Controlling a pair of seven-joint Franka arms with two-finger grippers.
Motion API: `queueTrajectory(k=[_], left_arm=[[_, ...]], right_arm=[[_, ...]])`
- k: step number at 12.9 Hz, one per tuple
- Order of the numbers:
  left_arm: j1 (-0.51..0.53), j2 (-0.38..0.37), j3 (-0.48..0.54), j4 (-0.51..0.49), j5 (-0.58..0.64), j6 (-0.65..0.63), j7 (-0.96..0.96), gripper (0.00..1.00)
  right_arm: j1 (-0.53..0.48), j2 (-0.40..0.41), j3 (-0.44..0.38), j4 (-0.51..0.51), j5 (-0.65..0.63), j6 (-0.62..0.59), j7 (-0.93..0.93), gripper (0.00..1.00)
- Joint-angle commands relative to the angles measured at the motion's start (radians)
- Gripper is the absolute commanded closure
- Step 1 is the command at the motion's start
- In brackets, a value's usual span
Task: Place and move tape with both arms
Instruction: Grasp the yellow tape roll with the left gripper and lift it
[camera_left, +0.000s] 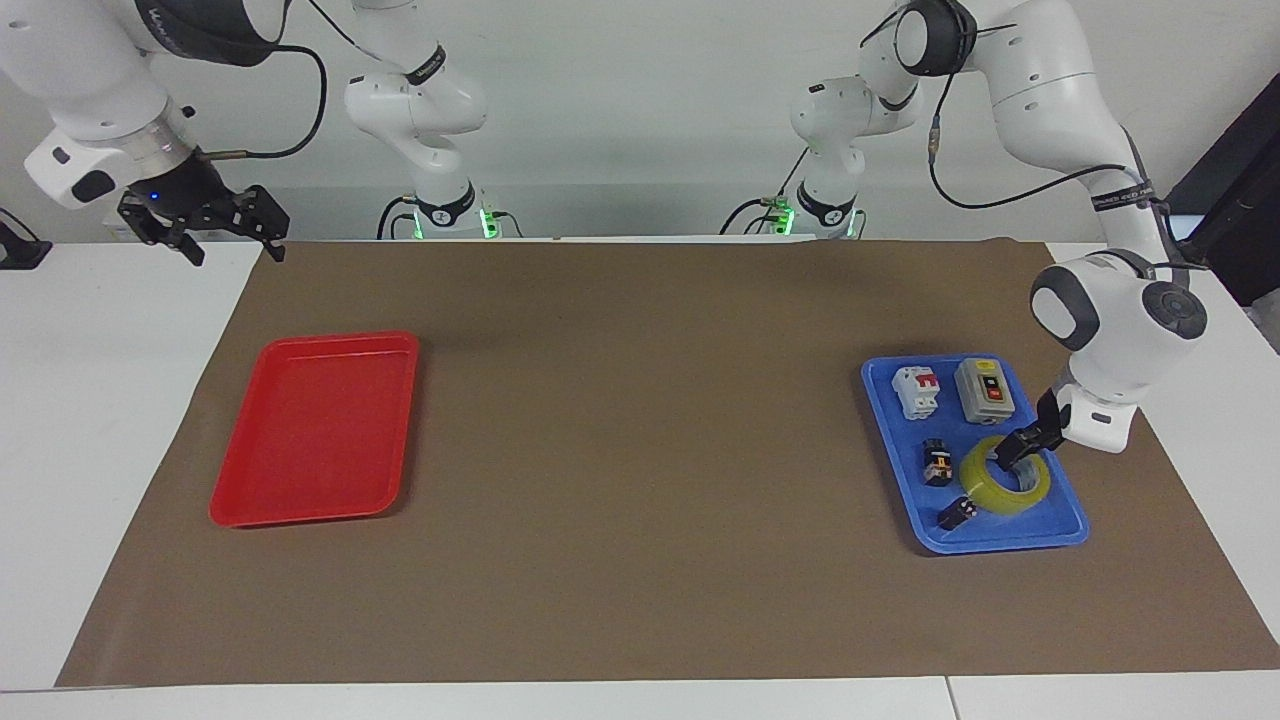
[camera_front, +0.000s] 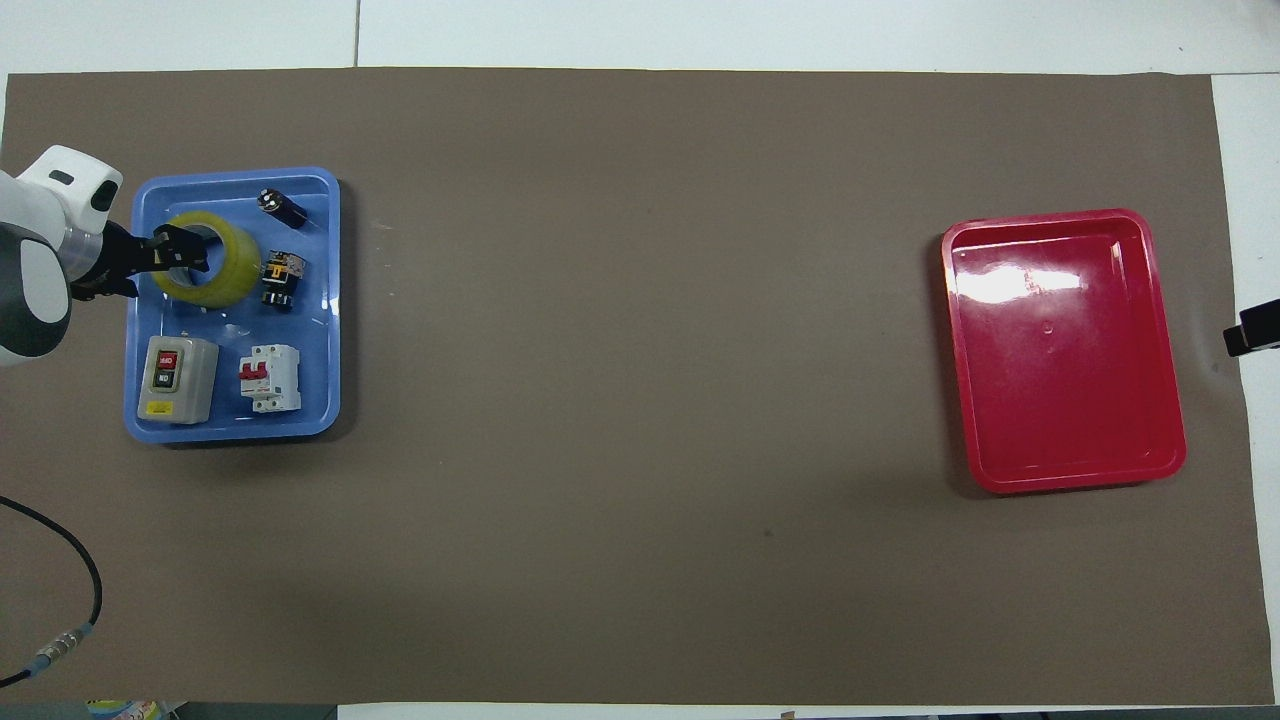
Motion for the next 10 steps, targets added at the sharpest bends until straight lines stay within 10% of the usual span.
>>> queueTrajectory(k=[1, 3, 6, 10], left_arm=[[-0.008, 0.0, 0.001, -0.026, 0.003, 0.031, -0.036, 0.03], [-0.007, -0.009, 0.001, -0.061, 0.003, 0.057, -0.036, 0.06], [0.0, -0.012, 0.001, -0.061, 0.003, 0.039, -0.037, 1.0], [0.003, -0.081, 0.003, -0.067, 0.003, -0.021, -0.031, 1.0]], right_arm=[[-0.007, -0.006, 0.003, -0.005, 0.0, 0.014, -0.017, 0.0], [-0.007, -0.006, 0.002, -0.005, 0.0, 0.014, -0.017, 0.0], [-0.007, -0.006, 0.003, -0.005, 0.0, 0.014, -0.017, 0.0], [-0.007, -0.006, 0.003, -0.005, 0.0, 0.014, -0.017, 0.0]])
